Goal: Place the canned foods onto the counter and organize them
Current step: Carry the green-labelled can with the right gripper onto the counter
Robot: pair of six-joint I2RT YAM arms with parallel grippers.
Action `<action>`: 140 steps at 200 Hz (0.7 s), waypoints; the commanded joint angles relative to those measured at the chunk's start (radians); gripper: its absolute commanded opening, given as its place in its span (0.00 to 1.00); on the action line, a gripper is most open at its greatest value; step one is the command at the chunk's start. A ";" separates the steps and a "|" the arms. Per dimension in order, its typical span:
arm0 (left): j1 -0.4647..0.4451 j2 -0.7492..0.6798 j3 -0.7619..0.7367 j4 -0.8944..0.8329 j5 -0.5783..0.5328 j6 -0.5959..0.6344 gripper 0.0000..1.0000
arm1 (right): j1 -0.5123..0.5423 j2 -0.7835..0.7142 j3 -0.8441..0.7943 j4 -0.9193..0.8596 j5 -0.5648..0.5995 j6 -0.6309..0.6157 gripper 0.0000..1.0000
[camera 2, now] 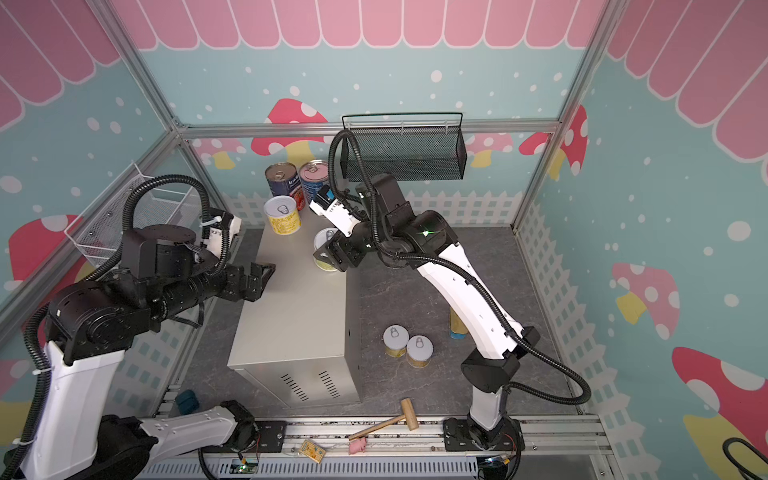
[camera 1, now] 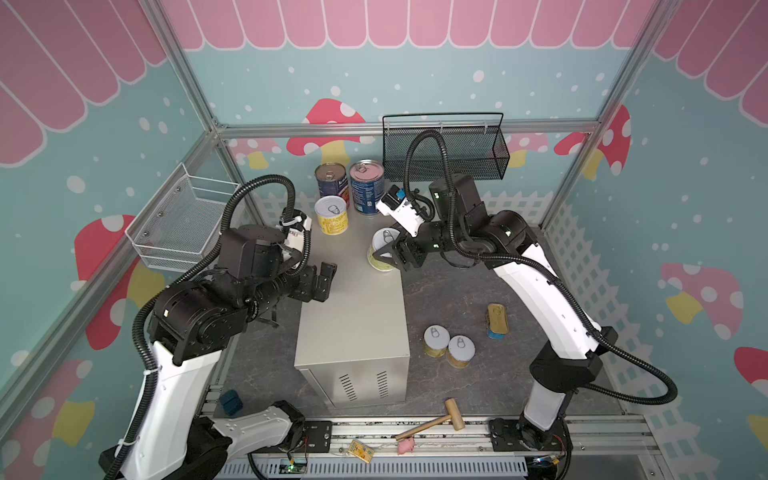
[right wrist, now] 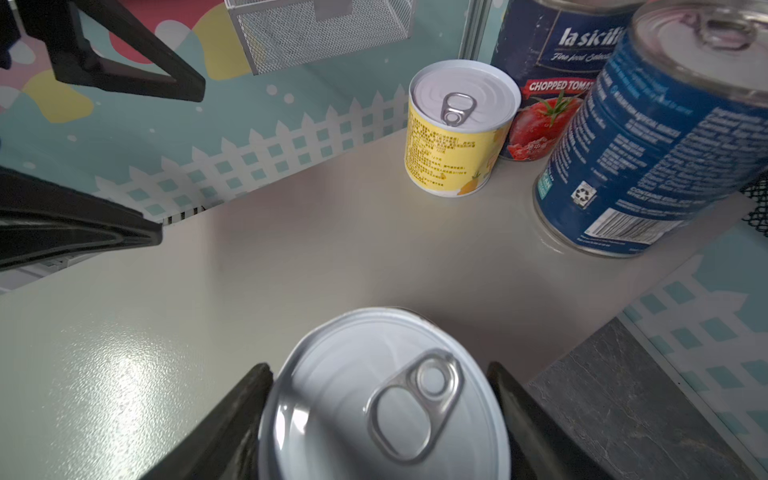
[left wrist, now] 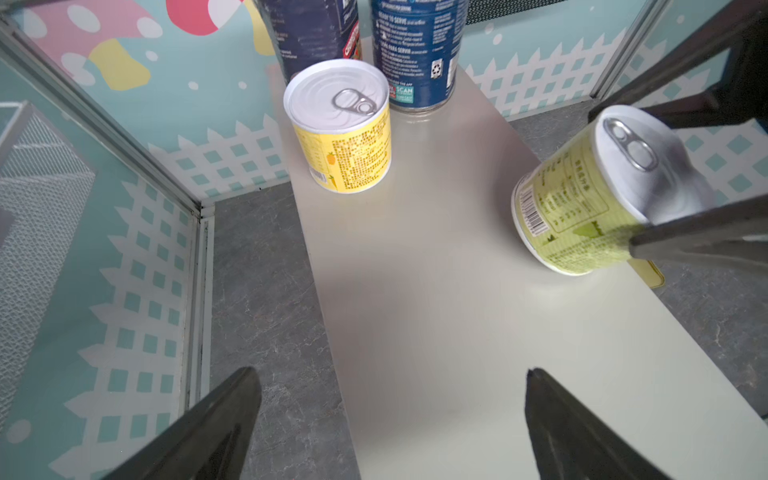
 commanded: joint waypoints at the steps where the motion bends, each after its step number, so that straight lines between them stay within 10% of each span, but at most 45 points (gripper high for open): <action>1: 0.034 -0.046 -0.061 0.107 0.105 -0.028 0.99 | 0.023 0.035 0.067 0.026 0.033 0.002 0.70; 140: 0.046 -0.256 -0.366 0.241 0.274 0.014 0.99 | 0.059 0.111 0.092 0.102 0.115 0.043 0.77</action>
